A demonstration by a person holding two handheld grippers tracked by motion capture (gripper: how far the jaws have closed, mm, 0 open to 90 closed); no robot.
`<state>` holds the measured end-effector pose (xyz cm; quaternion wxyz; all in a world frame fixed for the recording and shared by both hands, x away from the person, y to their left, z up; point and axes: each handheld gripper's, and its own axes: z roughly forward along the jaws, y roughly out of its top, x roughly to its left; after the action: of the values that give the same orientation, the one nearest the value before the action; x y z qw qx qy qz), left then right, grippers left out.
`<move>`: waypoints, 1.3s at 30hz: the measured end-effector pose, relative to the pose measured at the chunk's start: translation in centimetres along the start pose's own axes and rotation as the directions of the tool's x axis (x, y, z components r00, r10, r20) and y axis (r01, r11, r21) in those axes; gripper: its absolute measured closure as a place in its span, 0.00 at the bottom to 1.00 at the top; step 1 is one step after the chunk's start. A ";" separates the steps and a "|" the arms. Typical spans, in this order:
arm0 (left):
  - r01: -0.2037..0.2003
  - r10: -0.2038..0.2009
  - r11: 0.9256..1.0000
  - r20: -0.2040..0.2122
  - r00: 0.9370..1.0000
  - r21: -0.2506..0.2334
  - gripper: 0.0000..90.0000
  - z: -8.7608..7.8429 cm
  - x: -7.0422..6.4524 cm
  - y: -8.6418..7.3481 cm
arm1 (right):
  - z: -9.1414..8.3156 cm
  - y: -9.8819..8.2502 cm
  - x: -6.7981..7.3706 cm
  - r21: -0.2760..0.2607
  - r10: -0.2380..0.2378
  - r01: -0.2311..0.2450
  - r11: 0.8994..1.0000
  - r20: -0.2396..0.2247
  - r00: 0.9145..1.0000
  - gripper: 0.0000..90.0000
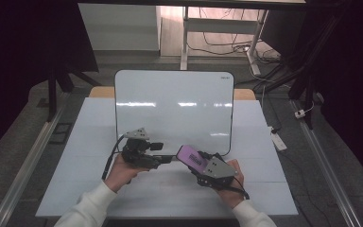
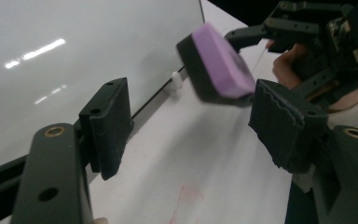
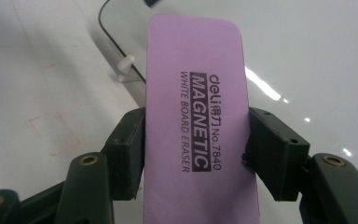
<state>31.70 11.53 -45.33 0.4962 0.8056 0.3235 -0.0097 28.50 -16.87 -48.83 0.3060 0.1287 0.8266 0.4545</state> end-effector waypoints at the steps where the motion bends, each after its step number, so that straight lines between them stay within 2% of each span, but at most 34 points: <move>1: 0.002 -0.002 1.000 0.008 1.000 0.002 0.34 0.3 0.0 0.1 | 0.0 0.0 0.0 0.000 -0.004 0.004 1.000 -0.003 1.000 0.44; 7: 0.000 -0.001 1.000 0.040 0.999 0.024 0.36 1.4 0.0 0.6 | 0.2 0.0 0.3 -0.001 -0.025 0.025 1.000 -0.022 0.999 0.44; 15: 0.024 -0.029 0.998 0.085 0.996 0.059 0.43 2.5 0.6 0.6 | 0.3 0.0 0.8 -0.006 -0.088 0.087 0.996 -0.027 0.996 0.44; 20: 0.049 -0.061 0.995 0.151 0.987 0.083 0.51 3.0 0.7 0.5 | 0.2 0.1 0.8 -0.027 -0.109 0.108 0.994 -0.028 0.994 0.44; 28: 0.088 -0.103 0.991 0.148 0.984 0.106 0.61 3.3 0.8 0.5 | 0.4 0.0 1.2 -0.008 -0.160 0.160 0.987 0.001 0.987 0.44; 33: 0.122 -0.135 0.988 0.151 0.979 0.093 0.67 3.3 0.9 0.5 | 0.6 0.0 1.5 0.017 -0.191 0.190 0.982 0.030 0.981 0.44; 39: 0.146 -0.155 0.987 0.146 0.977 0.070 0.70 3.4 0.8 0.4 | 0.8 -0.1 1.6 0.034 -0.193 0.191 0.981 0.056 0.980 0.43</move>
<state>33.58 9.04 -47.01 0.4933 0.7900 0.3446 -0.1176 27.78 -15.57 -49.84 0.3706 0.0660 0.8321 0.4073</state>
